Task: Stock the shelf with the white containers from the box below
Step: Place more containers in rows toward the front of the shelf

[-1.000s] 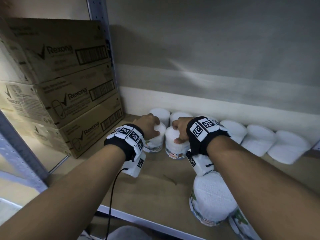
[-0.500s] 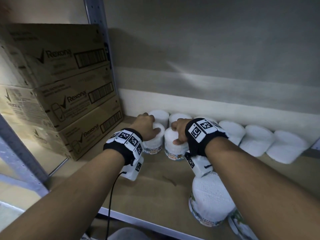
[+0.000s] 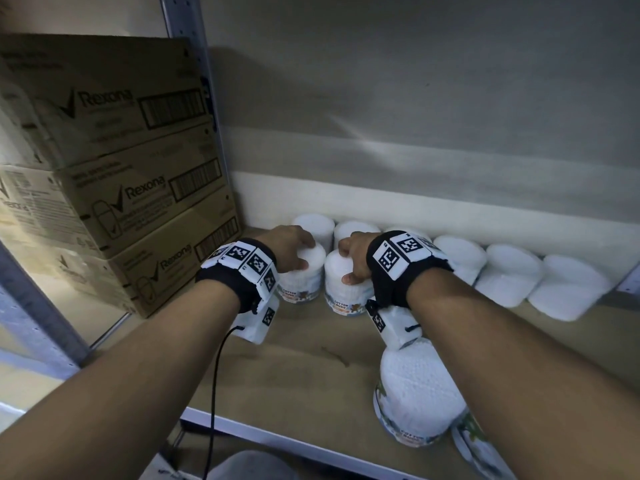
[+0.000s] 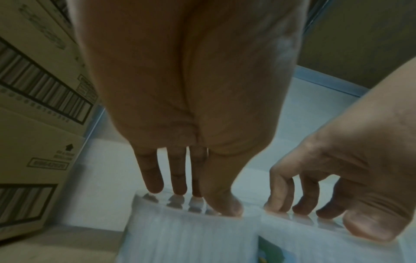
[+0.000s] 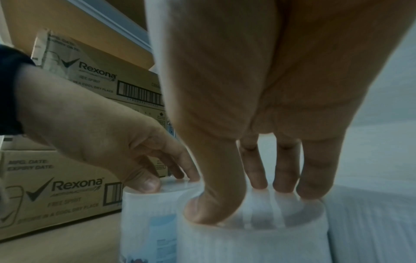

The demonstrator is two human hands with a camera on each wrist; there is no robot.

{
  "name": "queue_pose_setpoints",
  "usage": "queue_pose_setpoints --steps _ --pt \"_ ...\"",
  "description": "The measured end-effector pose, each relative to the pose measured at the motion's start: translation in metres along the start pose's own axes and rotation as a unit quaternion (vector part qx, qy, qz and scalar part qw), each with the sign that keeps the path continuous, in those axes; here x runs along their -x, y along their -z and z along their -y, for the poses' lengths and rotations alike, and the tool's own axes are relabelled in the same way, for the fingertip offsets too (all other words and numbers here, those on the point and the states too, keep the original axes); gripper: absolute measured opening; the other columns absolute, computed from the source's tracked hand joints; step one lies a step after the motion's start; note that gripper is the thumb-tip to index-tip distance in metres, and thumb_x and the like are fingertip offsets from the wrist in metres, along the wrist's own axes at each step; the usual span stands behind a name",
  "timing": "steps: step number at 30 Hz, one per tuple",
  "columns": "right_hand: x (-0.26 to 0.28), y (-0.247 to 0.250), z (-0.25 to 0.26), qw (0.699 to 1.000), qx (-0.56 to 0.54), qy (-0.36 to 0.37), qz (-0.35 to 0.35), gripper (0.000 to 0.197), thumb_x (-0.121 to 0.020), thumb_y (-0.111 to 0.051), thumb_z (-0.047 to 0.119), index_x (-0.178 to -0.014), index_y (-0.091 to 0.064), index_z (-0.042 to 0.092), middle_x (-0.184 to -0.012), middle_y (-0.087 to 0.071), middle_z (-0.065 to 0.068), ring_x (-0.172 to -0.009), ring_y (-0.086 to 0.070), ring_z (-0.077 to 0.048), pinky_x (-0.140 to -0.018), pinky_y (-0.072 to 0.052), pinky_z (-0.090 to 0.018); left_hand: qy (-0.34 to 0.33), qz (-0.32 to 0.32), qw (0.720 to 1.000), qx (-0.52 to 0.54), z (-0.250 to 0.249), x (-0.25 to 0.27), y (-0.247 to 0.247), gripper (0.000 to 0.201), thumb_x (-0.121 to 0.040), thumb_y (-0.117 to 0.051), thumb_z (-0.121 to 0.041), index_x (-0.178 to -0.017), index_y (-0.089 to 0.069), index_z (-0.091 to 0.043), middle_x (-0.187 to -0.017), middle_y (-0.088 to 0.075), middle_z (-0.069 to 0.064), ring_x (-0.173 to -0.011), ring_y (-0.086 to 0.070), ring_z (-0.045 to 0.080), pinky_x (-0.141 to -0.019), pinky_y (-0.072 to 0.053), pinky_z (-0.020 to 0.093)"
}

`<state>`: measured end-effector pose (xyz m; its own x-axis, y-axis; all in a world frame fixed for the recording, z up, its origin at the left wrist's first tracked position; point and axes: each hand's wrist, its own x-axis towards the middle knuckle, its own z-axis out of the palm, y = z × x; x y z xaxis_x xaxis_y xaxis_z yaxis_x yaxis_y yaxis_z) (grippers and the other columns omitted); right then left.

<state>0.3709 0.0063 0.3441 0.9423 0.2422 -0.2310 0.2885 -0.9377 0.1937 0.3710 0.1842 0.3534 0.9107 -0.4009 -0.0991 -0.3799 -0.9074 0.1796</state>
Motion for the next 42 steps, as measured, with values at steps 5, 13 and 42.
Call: queue_pose_setpoints --steps 5,13,42 --pt "0.002 -0.001 -0.001 1.000 0.003 0.002 -0.001 0.065 -0.078 -0.064 0.053 -0.131 -0.045 0.021 -0.132 -0.049 -0.005 -0.115 -0.055 -0.030 -0.092 -0.046 -0.039 -0.013 0.000 1.000 0.011 -0.001 0.002 0.001 0.051 -0.090 -0.060 -0.017 -0.140 -0.047 -0.020 -0.146 -0.045 0.003 -0.133 -0.043 0.022 -0.107 -0.034 0.028" --pt "0.004 0.002 0.002 1.000 0.010 0.009 0.010 0.064 -0.080 -0.064 0.052 -0.131 -0.044 0.019 -0.132 -0.048 -0.006 -0.114 -0.055 -0.031 -0.089 -0.045 -0.038 -0.020 0.002 1.000 0.002 0.000 0.002 0.000 0.051 -0.091 -0.059 -0.017 -0.141 -0.045 -0.020 -0.147 -0.044 0.004 -0.134 -0.042 0.022 -0.107 -0.034 0.027" --pt "0.118 0.007 0.076 0.997 -0.014 0.058 0.051 0.068 -0.081 -0.066 0.049 -0.136 -0.039 0.020 -0.137 -0.044 -0.007 -0.117 -0.053 -0.030 -0.079 -0.038 -0.033 -0.016 0.035 0.999 0.015 0.001 0.118 -0.011 0.053 -0.085 -0.066 -0.025 -0.135 -0.051 -0.022 -0.141 -0.047 0.003 -0.128 -0.047 0.021 -0.107 -0.040 0.030"
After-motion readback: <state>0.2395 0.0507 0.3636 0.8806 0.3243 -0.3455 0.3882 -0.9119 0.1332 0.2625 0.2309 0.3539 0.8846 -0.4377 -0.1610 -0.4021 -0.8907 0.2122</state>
